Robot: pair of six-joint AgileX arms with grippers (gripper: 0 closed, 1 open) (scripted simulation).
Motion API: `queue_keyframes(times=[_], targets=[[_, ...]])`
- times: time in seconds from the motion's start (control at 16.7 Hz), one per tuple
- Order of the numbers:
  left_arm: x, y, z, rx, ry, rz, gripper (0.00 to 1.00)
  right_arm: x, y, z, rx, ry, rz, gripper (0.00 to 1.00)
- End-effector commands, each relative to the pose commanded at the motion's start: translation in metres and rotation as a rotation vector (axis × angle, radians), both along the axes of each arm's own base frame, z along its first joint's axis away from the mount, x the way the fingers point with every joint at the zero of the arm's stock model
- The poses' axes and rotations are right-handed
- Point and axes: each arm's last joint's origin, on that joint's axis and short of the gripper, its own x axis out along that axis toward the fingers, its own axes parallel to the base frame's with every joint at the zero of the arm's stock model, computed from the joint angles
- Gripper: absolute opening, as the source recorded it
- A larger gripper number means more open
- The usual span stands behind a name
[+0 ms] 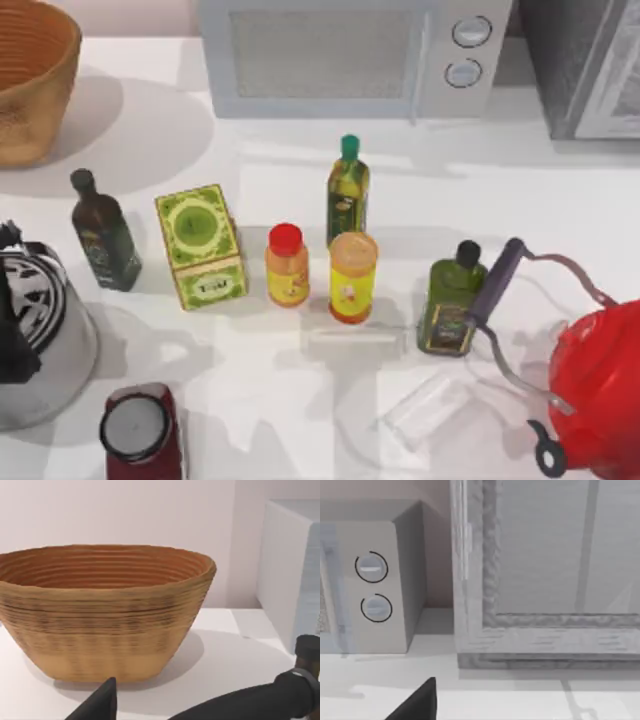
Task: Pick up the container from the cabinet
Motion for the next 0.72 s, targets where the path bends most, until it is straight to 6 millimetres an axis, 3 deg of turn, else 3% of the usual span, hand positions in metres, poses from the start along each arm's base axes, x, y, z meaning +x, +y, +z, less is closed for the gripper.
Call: queue_keyframes(times=[0.18,0.36,0.54,0.72], targets=[[0.000,0.000,0.000,0.000,0.000,0.000,1.00,0.000,0.000,0.003,0.000,0.000,0.000,1.00],[0.000,0.000,0.000,0.000,0.000,0.000,1.00,0.000,0.001,0.026,-0.001,0.015,0.003,1.00],[0.000,0.000,0.000,0.000,0.000,0.000,1.00,0.005,0.004,0.071,-0.003,0.037,0.012,1.00],[0.000,0.000,0.000,0.000,0.000,0.000,1.00,0.018,0.008,0.129,-0.007,0.053,0.022,1.00]])
